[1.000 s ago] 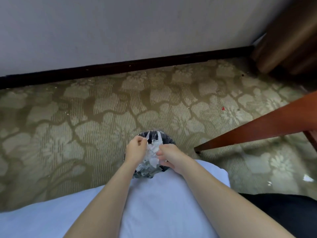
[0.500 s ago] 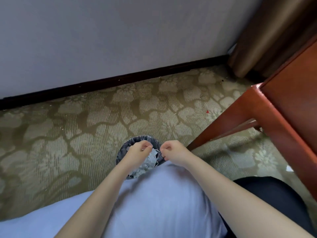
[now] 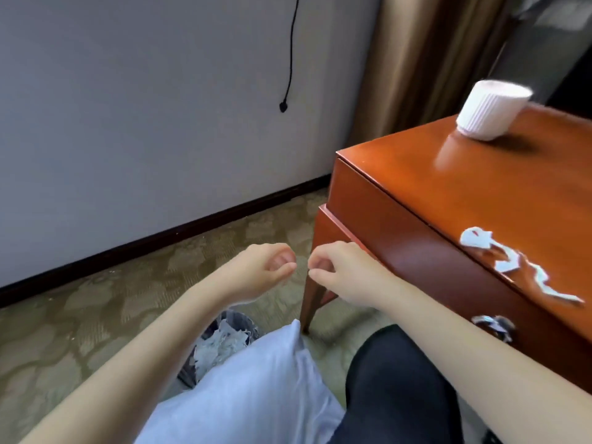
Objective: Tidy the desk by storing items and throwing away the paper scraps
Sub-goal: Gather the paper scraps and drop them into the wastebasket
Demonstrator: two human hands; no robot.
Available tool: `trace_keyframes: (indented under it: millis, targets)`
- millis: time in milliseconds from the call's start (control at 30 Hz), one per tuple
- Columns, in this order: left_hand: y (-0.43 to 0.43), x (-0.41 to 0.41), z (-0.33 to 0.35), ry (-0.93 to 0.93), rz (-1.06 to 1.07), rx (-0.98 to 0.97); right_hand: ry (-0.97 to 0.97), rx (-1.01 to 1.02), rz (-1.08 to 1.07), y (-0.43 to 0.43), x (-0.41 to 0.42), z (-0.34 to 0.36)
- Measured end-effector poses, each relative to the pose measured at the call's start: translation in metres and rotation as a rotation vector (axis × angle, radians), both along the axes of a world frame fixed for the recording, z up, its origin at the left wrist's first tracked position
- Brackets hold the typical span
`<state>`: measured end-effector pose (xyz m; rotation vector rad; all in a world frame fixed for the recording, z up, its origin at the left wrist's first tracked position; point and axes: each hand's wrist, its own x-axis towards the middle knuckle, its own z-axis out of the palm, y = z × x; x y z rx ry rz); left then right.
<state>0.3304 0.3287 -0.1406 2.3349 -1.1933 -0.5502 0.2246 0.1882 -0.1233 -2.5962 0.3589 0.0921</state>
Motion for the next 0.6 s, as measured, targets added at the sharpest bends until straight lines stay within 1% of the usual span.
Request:
trace_keyframes:
  millis: [133, 267, 400, 500, 600]
  targets:
    - [-0.029, -0.032, 0.049, -0.137, -0.121, -0.037, -0.173, -0.088, -0.035, -0.016, -0.045, 0.044]
    - [-0.061, -0.069, 0.079, -0.253, -0.236, -0.156, -0.31, -0.215, -0.108, -0.035, -0.098, 0.079]
    - [-0.101, -0.098, 0.086, -0.348, -0.29, -0.233, -0.325, -0.318, -0.273, -0.063, -0.147, 0.088]
    - [-0.13, -0.111, 0.086, -0.452, -0.284, -0.162, -0.288, -0.307, -0.388, -0.078, -0.171, 0.079]
    - [-0.15, -0.117, 0.087, -0.441, -0.272, -0.104, -0.284, -0.254, -0.451, -0.086, -0.178, 0.066]
